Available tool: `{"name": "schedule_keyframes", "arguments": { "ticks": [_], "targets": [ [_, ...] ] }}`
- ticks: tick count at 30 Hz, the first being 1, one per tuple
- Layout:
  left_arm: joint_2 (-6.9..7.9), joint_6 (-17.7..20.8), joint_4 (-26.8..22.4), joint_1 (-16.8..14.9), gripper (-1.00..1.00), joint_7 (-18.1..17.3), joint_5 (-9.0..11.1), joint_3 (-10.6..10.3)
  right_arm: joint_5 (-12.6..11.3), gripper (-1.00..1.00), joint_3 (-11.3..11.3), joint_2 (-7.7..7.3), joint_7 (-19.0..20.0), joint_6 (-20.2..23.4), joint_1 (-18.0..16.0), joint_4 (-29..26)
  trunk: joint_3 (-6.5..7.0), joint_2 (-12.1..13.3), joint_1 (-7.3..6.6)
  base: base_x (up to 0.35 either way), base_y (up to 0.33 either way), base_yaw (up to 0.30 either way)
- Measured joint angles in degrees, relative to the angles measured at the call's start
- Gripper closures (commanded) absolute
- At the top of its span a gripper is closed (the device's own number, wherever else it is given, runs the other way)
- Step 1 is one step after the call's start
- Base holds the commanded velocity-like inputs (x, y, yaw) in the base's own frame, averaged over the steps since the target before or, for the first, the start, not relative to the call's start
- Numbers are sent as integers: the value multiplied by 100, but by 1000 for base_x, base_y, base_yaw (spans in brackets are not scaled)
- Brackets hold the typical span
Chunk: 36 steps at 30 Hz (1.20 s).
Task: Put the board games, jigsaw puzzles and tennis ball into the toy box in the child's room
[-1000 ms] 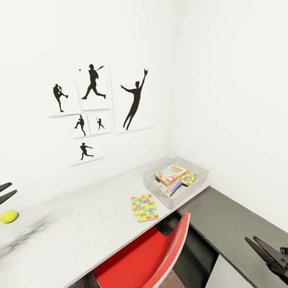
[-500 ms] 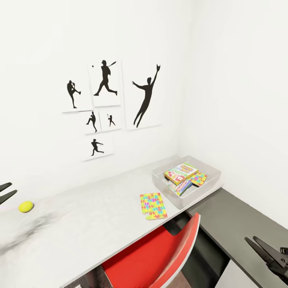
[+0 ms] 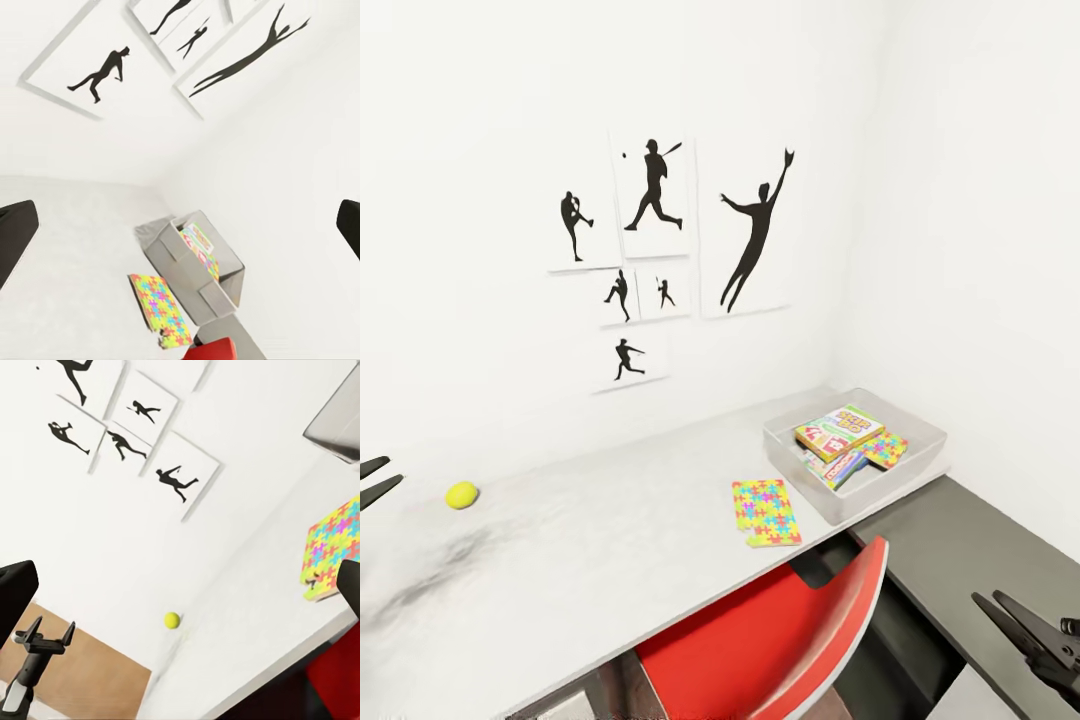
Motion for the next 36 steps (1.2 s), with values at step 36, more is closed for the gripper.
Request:
{"name": "schedule_keyframes", "arguments": {
  "ticks": [36],
  "targets": [
    [0,0,-1,0,-100,0,0,0,112,-100,0,5,0,11,0,-2,-299,0,0,0,3,168]
  ]
}}
